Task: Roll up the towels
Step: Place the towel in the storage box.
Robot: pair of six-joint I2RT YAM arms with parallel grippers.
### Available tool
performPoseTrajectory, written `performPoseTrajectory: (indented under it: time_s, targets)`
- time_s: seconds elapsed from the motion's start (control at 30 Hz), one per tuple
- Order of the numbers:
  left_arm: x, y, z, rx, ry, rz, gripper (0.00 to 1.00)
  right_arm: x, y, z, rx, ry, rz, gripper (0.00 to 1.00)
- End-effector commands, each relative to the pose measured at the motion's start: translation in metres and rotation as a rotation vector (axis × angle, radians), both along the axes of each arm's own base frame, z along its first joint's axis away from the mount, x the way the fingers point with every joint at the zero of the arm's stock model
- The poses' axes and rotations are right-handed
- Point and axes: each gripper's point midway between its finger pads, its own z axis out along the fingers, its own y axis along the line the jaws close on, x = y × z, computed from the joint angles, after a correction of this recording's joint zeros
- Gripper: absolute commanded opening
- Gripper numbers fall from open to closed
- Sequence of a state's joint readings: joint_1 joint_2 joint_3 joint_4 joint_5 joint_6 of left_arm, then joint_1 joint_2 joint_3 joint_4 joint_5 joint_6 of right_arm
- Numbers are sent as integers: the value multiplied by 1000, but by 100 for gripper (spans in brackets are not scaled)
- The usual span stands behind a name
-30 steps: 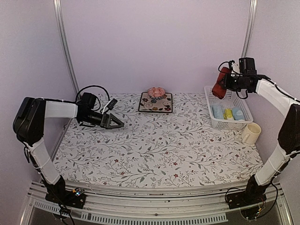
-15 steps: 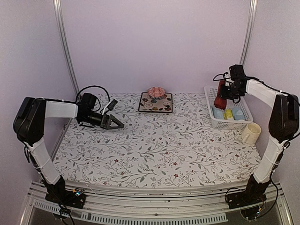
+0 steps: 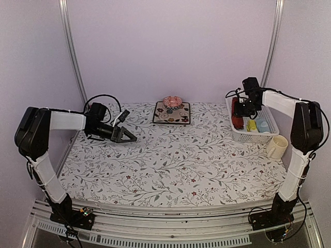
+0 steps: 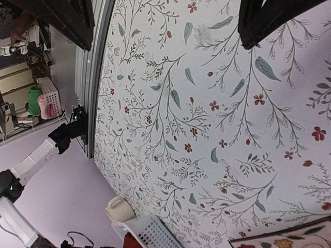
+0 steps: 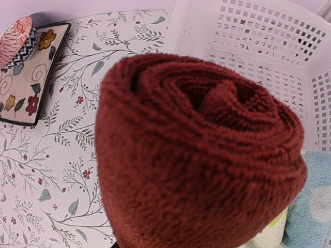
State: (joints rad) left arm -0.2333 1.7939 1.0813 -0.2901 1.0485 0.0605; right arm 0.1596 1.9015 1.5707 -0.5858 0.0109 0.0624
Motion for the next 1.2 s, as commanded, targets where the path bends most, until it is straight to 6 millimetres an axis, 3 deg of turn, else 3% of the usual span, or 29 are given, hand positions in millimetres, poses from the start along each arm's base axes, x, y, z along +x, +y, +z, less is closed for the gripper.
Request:
performPoseTrajectory:
  time_s: [0.0,0.47,0.57,0.7,0.93,1.07,1.17]
  targets:
    - [6,2,3,-3,-19,1,97,-12,29,-6,59,44,95,24]
    - [7,1,0,-11,-3,-3,97,-36,115,8,315,64,333,24]
    - [6,1,-2,-9,2,-5,97,-30,104,17,283,30,280,25]
    - [7,2,-1,-10,-2,-6,97,-24,85,44,279,-40,234,25]
    - [7,1,-2,-11,3,-9,97,-21,80,95,344,-140,256,27]
    - [6,1,-3,-11,7,-11,97,-20,79,104,456,-158,303,27]
    - [6,1,-3,-13,7,-14,97,-20,78,100,554,-145,342,27]
